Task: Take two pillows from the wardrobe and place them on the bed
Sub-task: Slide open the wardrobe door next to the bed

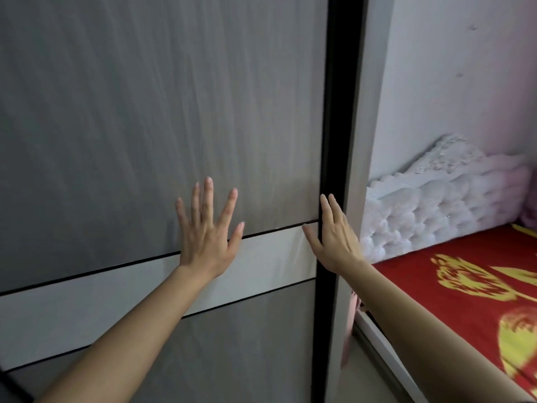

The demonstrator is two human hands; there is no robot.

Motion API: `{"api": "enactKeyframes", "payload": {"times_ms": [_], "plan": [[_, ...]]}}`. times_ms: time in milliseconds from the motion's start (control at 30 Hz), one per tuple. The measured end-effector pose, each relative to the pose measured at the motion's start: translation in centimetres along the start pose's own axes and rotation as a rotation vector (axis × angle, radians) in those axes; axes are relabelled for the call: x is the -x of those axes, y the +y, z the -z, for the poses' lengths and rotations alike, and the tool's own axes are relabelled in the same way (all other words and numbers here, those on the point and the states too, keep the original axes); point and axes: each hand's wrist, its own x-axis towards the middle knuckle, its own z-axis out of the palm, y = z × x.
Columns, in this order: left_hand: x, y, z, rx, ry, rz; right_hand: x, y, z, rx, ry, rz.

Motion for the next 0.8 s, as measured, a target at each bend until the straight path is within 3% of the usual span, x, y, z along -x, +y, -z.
{"api": "enactKeyframes", "payload": {"times_ms": [300, 367, 533, 800], "plan": [[0.1, -0.2, -9.6, -0.039, 0.133, -0.127, -3.1, 2.0, -7.0, -0.229, 0.184, -0.093], [0.4, -0.3, -11.0, -0.065, 0.161, -0.124, -2.5, 2.3, -8.4, -0.296, 0.166, -0.211], [0.4, -0.4, -12.4, -0.086, 0.215, -0.111, -1.1, 3.0, -10.8, -0.283, 0.207, -0.307], [0.9, 0.3, -11.7, -0.153, 0.155, -0.021, -0.4, 3.6, -10.9, -0.420, 0.232, -0.332]]}}
